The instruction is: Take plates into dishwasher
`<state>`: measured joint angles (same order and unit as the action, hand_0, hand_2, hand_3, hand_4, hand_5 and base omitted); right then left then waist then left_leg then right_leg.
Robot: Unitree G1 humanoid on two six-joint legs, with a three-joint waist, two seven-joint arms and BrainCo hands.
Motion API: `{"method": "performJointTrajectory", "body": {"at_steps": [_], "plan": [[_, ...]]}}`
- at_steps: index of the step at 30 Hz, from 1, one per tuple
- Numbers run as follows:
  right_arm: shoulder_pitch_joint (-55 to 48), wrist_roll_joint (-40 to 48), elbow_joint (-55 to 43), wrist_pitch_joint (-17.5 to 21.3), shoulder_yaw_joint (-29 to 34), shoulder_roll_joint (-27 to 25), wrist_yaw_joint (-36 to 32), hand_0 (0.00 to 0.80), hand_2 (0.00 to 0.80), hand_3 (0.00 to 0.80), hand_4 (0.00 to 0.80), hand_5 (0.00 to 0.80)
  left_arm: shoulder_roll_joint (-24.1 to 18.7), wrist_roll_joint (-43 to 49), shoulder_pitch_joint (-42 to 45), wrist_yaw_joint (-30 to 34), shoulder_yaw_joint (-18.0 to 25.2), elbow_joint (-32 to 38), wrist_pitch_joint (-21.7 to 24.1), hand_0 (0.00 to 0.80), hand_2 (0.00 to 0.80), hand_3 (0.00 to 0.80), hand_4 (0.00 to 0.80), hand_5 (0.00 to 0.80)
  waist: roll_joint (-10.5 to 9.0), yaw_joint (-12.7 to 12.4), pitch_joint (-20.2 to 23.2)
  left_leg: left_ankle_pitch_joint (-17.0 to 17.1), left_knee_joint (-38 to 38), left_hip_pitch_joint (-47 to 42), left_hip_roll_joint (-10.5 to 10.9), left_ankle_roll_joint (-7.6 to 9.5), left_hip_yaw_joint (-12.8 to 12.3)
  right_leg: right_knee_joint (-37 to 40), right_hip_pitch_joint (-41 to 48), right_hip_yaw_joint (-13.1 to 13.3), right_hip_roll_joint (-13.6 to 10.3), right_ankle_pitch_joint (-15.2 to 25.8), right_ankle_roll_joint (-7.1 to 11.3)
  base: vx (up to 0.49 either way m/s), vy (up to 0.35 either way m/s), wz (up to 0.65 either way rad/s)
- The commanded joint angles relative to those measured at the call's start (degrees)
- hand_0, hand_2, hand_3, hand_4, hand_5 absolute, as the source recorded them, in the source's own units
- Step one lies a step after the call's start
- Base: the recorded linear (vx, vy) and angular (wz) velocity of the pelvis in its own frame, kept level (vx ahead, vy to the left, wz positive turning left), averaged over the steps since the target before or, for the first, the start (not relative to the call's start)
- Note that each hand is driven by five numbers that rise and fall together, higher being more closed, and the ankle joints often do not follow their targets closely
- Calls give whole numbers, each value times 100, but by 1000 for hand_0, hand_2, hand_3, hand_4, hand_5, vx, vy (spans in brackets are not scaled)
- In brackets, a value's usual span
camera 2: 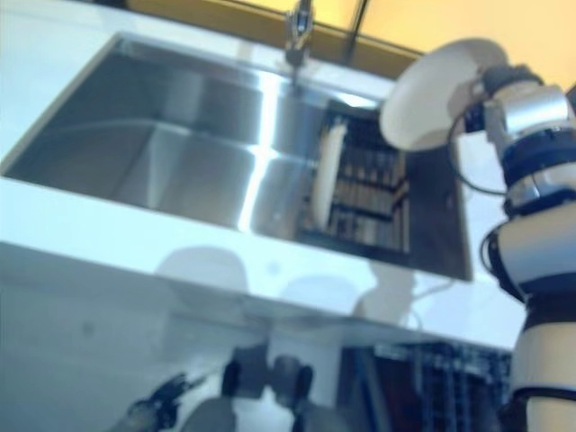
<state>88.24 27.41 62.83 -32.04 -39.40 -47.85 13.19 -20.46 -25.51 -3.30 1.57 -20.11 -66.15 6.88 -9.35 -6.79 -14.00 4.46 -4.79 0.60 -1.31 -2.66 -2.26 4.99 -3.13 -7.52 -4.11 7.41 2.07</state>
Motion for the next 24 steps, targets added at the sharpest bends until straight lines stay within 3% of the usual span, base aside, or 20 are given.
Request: {"method": "performJointTrajectory", "body": {"at_steps": [1,12,24], "plan": [[1245,-646,-114,417,-943,-661,276,800,800,800,800,800,-105,267,83,-40,-243,-261,17,0,0,0,0,0,-121,47,495,-341,-21,-170,55,79,267,1,293,11,-246,69,558,34,-14,-15],[1874,-1833,-708,475,-1908,-1492,-429,800,800,800,800,800,-245,738,216,36,-150,-278,-146,0,0,0,0,0,-154,396,975,-517,-21,-485,24,119,-30,1,371,340,-200,88,623,38,-8,-17],[782,-2626,-1881,1100,-1627,-2881,-607,800,800,800,800,800,-185,1073,239,258,-103,-184,-216,0,0,0,0,0,91,934,1081,-613,-21,-665,-101,109,-377,1,280,867,-64,47,623,10,-13,-25]]}}
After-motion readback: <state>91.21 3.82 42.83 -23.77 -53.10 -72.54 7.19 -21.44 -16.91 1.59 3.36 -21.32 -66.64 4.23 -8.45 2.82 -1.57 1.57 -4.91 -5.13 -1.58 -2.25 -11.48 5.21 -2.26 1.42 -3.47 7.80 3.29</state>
